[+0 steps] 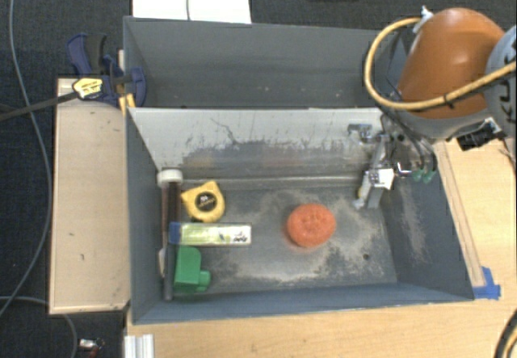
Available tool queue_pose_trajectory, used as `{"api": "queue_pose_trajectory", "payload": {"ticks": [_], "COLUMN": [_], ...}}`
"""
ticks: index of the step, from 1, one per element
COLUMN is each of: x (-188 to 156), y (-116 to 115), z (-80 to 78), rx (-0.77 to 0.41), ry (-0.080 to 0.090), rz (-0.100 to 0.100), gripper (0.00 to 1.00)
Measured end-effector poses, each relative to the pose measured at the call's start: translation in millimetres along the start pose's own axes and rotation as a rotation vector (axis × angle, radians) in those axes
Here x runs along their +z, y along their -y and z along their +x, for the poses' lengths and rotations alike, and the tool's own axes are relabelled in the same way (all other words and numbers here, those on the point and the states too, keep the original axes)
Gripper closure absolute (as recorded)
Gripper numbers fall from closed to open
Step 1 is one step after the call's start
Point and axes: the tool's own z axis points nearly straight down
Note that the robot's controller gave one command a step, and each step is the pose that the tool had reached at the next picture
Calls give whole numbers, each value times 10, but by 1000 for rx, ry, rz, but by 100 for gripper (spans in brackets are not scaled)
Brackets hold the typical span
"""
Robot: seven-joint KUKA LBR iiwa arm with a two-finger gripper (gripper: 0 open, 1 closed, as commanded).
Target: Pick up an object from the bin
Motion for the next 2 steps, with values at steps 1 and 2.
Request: {"api": "queue_pose_trajectory", "payload": {"ticks": [1, 2], "x": [-45, 935], "y": [-1, -216], "z": [-14, 106], "rx": [-1, 11], "ry": [8, 12], "rz": [0, 0], "gripper": [0, 0]}}
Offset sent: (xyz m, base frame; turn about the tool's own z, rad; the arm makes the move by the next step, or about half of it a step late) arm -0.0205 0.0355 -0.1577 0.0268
